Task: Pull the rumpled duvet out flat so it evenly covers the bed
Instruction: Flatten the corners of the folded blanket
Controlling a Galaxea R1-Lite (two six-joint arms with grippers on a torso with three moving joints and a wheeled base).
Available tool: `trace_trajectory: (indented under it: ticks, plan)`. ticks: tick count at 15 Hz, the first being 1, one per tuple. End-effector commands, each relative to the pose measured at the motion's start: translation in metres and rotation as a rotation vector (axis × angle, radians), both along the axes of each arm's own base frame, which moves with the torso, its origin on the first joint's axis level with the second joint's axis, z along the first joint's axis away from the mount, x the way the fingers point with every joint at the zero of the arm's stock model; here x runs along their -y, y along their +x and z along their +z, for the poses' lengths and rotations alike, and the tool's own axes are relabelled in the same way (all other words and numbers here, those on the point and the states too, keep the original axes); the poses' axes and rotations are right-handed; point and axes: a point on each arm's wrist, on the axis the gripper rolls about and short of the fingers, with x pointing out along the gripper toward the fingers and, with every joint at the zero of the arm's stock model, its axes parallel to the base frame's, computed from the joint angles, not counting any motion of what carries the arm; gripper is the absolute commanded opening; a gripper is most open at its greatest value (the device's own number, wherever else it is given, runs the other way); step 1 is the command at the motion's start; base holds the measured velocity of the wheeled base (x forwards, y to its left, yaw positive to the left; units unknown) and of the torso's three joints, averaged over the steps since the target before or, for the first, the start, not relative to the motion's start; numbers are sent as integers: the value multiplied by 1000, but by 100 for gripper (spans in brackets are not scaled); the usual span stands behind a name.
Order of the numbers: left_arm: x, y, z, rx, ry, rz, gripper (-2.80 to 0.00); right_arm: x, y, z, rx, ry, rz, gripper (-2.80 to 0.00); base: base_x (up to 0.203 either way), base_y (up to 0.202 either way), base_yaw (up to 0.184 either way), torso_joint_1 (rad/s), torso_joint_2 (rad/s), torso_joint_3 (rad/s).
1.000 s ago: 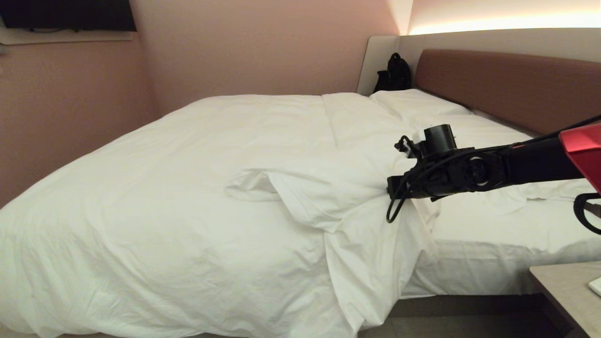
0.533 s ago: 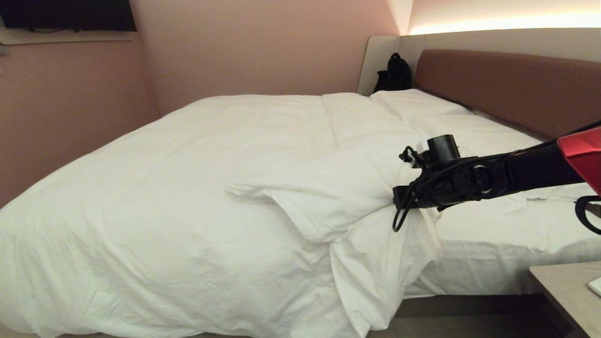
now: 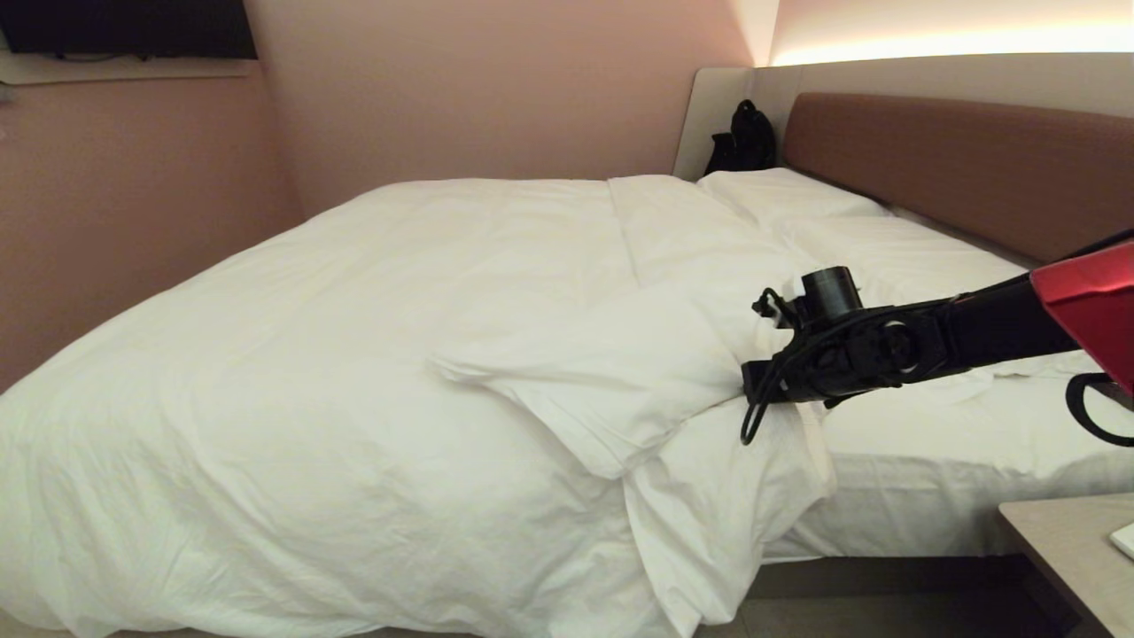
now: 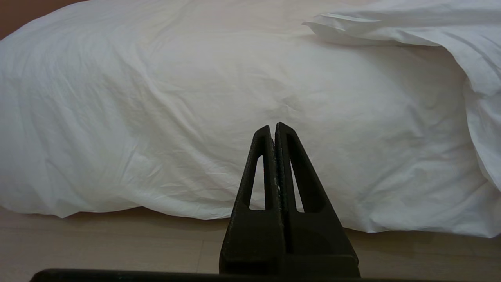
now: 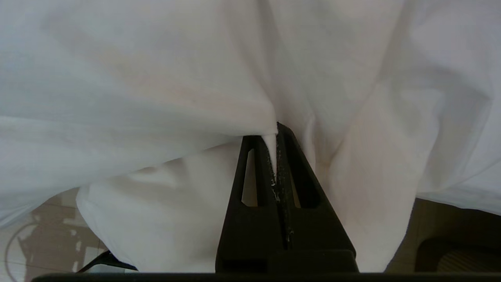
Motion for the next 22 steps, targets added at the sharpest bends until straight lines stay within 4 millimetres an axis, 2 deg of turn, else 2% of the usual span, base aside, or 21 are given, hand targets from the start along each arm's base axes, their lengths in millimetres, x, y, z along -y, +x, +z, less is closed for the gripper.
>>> trace_trajectory:
  ticks: [1,2,6,14,19,20,22]
  plan:
    - [0,0,0,0,-1,1,-280,-1,3,-5,-9,-7,-8,-280,0,0,0,0,0,0]
    - [0,0,0,1,-1,1,-280,-1,4,-5,-8,-8,-8,0,0,0,0,0,0,0]
    - [0,0,0,1,0,1,-280,0,0,7,20,-1,-9,0,0,0,0,0,0,0]
    - [0,0,0,1,-1,1,-280,-5,-31,70,168,36,24,0,0,0,0,0,0,0]
    - [0,0,0,-1,0,1,-280,-8,-44,94,231,58,39,0,0,0,0,0,0,0]
    - [0,0,0,0,-1,1,-280,-8,-44,96,238,60,41,-280,0,0,0,0,0,0]
    - [0,0,0,1,0,1,-280,-10,-45,100,250,71,45,-280,0,0,0,0,0,0]
